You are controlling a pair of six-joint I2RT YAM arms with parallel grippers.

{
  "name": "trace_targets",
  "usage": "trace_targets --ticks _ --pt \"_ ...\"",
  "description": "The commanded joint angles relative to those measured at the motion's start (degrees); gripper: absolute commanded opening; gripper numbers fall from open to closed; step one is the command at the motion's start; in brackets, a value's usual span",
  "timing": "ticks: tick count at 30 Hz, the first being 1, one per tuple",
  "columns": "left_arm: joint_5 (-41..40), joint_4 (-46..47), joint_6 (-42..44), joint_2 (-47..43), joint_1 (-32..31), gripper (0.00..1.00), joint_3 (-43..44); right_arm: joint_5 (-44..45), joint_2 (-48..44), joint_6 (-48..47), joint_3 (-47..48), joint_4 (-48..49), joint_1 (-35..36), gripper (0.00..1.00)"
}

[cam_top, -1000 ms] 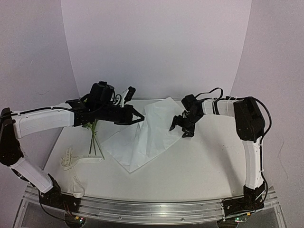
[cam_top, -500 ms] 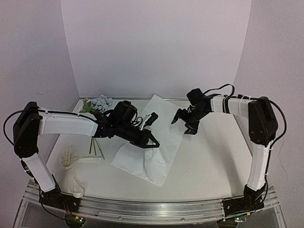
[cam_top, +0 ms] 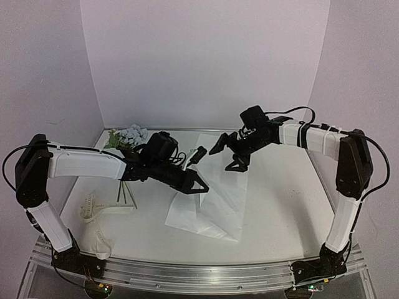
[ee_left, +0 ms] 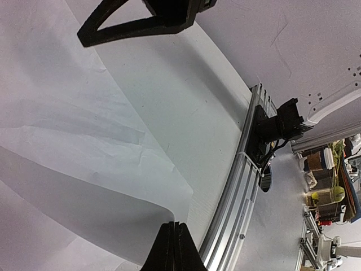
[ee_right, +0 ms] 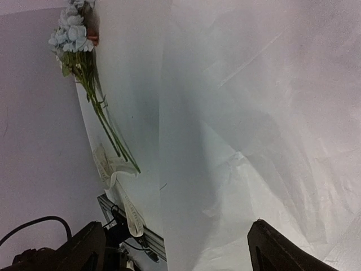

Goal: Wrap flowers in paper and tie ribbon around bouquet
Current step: Pass from the left arm to the right

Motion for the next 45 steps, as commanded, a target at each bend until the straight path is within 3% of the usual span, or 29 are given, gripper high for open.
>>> trace_targets --ticks 1,15,26,28,32,34,37,39,45 --pt "0.0 1.0 2.2 -4.1 -0.2 0.0 0.0 -6.2 2.2 0.9 5.0 -0.3 3.4 0.89" --pt "0.2 1.0 3.1 -5.7 -0.2 0.0 0.1 -8.7 7.6 2.8 8.1 -1.9 7.1 0.69" --pt "-0.2 0.7 3.7 -6.4 -0.2 0.0 0.0 -8.5 6.5 -1.3 7.8 -6.1 8.2 0.41" --pt "-0.4 0.5 3.8 -6.6 -0.2 0.0 0.1 -8.5 6.4 -1.8 7.8 -6.6 8.2 0.33" --pt "-1.2 0.6 3.3 -7.0 -0.2 0.0 -0.3 -8.6 6.3 -2.6 8.8 -7.9 8.2 0.0" --pt "-2.4 0.9 2.4 -7.4 -0.1 0.16 -0.9 -7.2 5.9 -4.2 9.6 -10.1 8.2 0.0" --pt "-4.3 3.1 0.1 -9.1 0.8 0.48 -3.5 -3.6 3.8 -7.3 9.7 -12.6 8.2 0.0" --pt "-5.0 6.5 -3.0 -11.1 2.6 0.63 -6.3 -1.0 2.3 -8.8 9.2 -13.7 8.2 0.0" --pt "-5.8 15.2 -14.8 -15.0 11.8 0.73 -14.8 4.7 -1.9 -10.2 6.9 -14.4 8.4 0.0"
